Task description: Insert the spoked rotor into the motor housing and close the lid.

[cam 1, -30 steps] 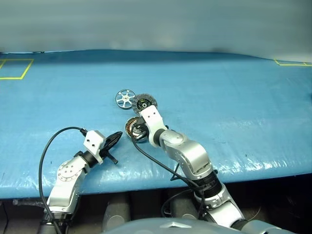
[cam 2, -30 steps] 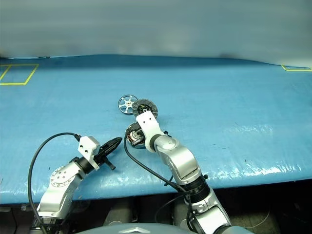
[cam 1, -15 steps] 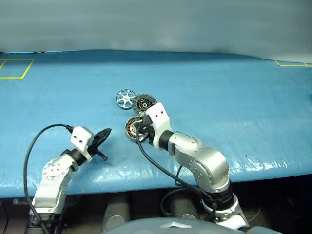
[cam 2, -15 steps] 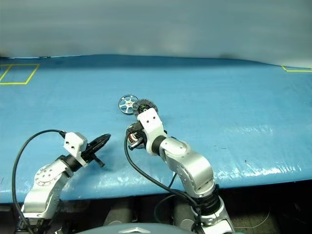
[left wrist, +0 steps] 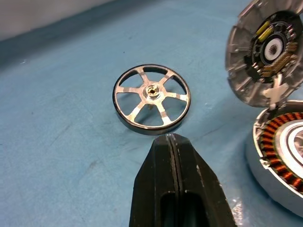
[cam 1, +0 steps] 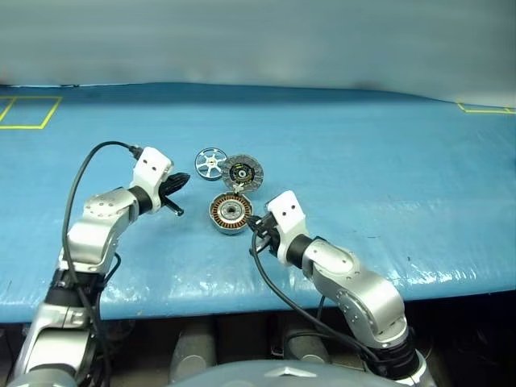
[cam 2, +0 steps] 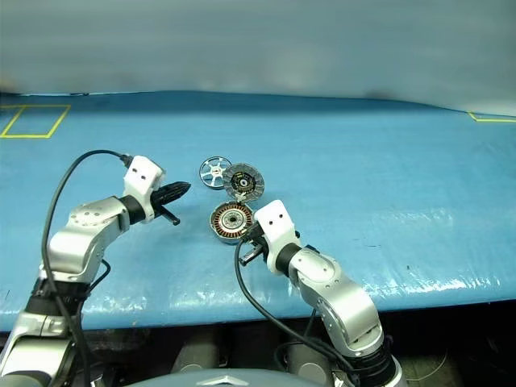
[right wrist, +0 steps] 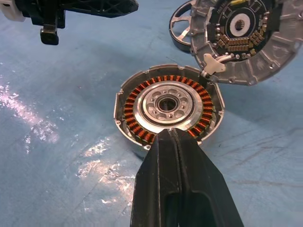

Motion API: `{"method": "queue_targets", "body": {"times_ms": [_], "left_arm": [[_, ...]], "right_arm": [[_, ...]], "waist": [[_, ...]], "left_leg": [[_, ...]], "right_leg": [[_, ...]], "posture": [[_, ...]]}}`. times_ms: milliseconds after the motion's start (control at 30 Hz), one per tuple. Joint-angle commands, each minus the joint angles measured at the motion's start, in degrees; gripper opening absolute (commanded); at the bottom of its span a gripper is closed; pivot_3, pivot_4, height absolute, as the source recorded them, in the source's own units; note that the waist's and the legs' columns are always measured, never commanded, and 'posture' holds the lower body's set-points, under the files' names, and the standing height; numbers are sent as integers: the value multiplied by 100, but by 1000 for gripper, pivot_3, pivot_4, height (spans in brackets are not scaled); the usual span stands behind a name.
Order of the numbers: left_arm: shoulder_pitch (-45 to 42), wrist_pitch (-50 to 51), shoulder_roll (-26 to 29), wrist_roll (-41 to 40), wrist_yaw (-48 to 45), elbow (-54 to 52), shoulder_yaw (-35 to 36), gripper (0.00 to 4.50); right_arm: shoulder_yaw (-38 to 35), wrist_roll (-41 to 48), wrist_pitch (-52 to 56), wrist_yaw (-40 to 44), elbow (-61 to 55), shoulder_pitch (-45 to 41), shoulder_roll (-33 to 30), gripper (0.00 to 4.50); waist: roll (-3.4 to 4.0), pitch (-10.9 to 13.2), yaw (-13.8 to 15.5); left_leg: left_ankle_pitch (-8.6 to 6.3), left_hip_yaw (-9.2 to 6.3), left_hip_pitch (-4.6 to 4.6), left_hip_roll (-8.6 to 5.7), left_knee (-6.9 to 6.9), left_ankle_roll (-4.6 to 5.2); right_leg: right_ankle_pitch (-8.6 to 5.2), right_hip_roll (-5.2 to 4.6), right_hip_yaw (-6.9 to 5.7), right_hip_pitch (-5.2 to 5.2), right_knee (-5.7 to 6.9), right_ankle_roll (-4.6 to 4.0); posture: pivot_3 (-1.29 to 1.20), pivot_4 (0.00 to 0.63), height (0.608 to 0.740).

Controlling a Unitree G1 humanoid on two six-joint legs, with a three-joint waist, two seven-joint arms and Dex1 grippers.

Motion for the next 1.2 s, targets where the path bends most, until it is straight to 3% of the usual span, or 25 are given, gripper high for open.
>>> {"method": "queue_targets", "body": {"times_ms": [33, 333, 600, 800, 1200], "left_arm": [[-385, -292, -129, 306, -81, 319, -295, 1231], [-951, -676, -533, 914, 275, 1089, -500, 4248], [-1251, -784, -843, 1111, 303, 1544, -560, 4248], [-1732, -1051, -1106, 1297, 267, 2582, -679, 4248], [-2413, -1457, -1515, 1561, 287, 4118, -688, 4248]], "right_arm": [[-134, -89, -214, -130, -191, 92, -37, 0], [-241, -122, -260, -296, -298, 307, -64, 0], [-172, -110, -260, -343, -254, 304, -24, 0], [-143, -132, -304, -339, -207, 287, -14, 0], [172, -333, -1552, -44, 28, 675, -198, 0]], "waist": [[0, 0, 3], [-1, 0, 8], [-1, 0, 11], [-2, 0, 14], [-4, 0, 7]], "left_leg": [[0, 0, -2, 0, 0, 0], [0, -5, -2, 1, 8, 0], [0, -6, -3, 0, 16, 1], [0, -14, -2, -2, 28, 1], [-2, -16, -6, -5, 29, 4]], "right_leg": [[0, 0, 1, -1, -2, 0], [1, 2, -2, 1, 2, 2], [4, 2, -2, 6, 2, 6], [6, 2, -5, 14, 4, 10], [7, 2, -4, 14, 1, 12]], "posture": [[0, 150, 740], [0, 150, 740], [0, 150, 740], [0, 150, 740], [0, 150, 740]]}}
